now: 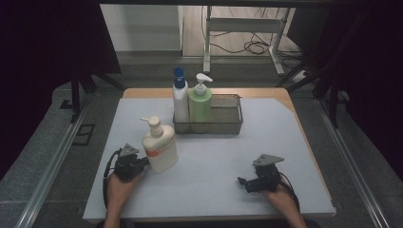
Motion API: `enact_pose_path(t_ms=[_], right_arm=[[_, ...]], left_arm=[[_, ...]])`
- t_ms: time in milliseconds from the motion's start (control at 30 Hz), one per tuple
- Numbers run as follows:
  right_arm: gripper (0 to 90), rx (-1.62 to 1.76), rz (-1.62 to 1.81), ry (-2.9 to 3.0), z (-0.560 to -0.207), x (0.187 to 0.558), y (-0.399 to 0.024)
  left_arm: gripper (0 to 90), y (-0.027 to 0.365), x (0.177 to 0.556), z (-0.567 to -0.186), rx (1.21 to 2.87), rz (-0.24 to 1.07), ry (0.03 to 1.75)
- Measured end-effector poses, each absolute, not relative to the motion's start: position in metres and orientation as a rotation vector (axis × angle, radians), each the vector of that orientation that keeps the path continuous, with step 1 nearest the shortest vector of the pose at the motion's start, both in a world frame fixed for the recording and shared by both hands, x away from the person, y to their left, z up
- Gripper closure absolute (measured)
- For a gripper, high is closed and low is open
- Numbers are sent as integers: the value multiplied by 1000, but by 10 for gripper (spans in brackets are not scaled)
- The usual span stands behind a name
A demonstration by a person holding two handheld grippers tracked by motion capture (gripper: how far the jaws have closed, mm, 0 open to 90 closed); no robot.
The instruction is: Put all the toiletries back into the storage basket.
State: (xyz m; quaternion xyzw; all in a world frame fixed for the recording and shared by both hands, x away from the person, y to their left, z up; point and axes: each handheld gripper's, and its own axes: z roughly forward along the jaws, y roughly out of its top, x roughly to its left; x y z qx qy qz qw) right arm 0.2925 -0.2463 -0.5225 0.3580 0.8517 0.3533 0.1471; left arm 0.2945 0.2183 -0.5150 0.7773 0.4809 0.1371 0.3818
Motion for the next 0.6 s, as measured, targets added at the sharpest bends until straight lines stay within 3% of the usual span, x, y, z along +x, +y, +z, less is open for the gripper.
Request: enact_pose_path(t_ms=[600], right_arm=[[59,1030,1017,2451,-523,292,-246]], left_arm=[[894,188,278,-516,2052,301,1135]])
